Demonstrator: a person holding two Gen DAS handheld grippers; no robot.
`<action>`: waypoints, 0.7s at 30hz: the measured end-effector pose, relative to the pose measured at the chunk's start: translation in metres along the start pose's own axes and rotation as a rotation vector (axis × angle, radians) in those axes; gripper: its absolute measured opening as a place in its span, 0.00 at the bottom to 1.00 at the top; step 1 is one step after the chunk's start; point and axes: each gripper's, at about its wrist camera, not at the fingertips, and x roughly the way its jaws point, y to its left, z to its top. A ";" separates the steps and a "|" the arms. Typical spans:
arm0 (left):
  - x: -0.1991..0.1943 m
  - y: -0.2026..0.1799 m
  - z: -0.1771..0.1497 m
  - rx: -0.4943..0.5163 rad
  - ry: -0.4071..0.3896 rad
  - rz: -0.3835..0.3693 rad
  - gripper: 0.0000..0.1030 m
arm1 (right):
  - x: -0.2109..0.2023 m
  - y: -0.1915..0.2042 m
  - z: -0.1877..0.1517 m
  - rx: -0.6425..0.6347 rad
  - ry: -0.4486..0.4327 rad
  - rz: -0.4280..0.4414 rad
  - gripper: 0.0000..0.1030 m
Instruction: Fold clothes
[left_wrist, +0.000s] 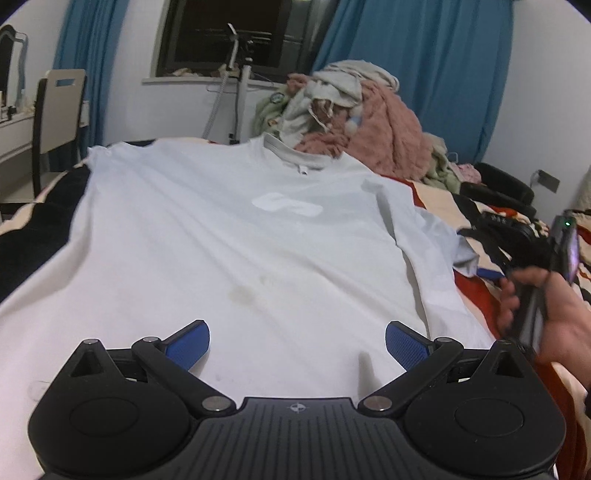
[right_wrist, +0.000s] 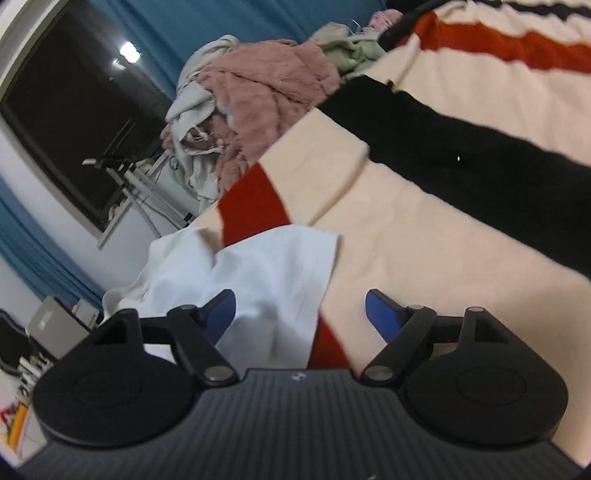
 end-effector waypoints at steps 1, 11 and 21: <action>0.003 0.000 -0.001 0.001 0.005 -0.004 0.99 | 0.004 -0.004 0.002 0.025 -0.010 0.020 0.78; 0.022 0.000 -0.003 -0.017 0.015 -0.019 0.99 | 0.050 0.025 0.017 -0.158 0.026 0.055 0.11; 0.022 0.003 0.001 -0.066 0.007 -0.058 0.99 | 0.066 0.054 0.111 -0.480 -0.154 -0.237 0.06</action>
